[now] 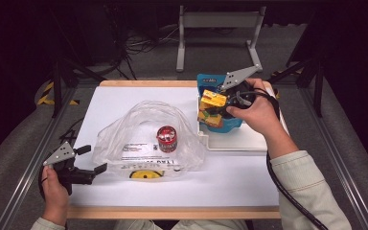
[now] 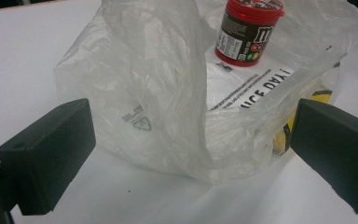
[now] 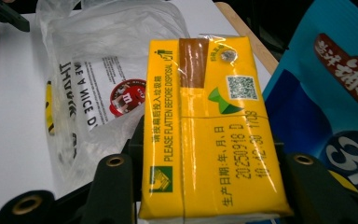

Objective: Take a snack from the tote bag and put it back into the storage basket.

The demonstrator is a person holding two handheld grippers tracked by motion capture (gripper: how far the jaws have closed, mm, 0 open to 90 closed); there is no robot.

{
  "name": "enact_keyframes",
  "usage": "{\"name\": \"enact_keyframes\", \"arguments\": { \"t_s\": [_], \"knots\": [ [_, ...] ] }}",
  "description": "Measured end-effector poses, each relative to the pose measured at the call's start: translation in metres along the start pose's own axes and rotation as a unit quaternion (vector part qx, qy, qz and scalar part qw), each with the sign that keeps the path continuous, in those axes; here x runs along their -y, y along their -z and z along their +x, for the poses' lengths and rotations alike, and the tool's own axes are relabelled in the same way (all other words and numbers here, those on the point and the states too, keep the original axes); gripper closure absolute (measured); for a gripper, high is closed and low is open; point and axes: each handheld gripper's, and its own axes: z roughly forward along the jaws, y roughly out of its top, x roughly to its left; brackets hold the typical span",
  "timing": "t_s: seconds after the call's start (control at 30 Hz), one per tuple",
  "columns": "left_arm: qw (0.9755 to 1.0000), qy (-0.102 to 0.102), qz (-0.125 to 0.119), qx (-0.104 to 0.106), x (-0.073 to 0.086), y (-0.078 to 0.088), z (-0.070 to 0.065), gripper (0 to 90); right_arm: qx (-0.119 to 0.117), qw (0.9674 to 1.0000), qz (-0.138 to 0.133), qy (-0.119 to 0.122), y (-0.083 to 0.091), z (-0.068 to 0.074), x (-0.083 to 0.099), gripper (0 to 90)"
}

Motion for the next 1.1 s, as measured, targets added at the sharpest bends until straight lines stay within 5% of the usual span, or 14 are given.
{"name": "enact_keyframes", "arguments": {
  "t_s": [0.33,1.1],
  "knots": [
    [1.0,0.0,0.0,0.0,0.0,0.0,0.0,0.6,0.017,0.9997,0.01,-0.012,0.001,-0.009,0.016,55.2],
    [1.0,0.001,0.003,0.001,0.0,0.0,-0.001,0.6,0.007,0.9993,0.035,-0.013,-0.025,-0.014,0.049,55.2]
  ]
}}
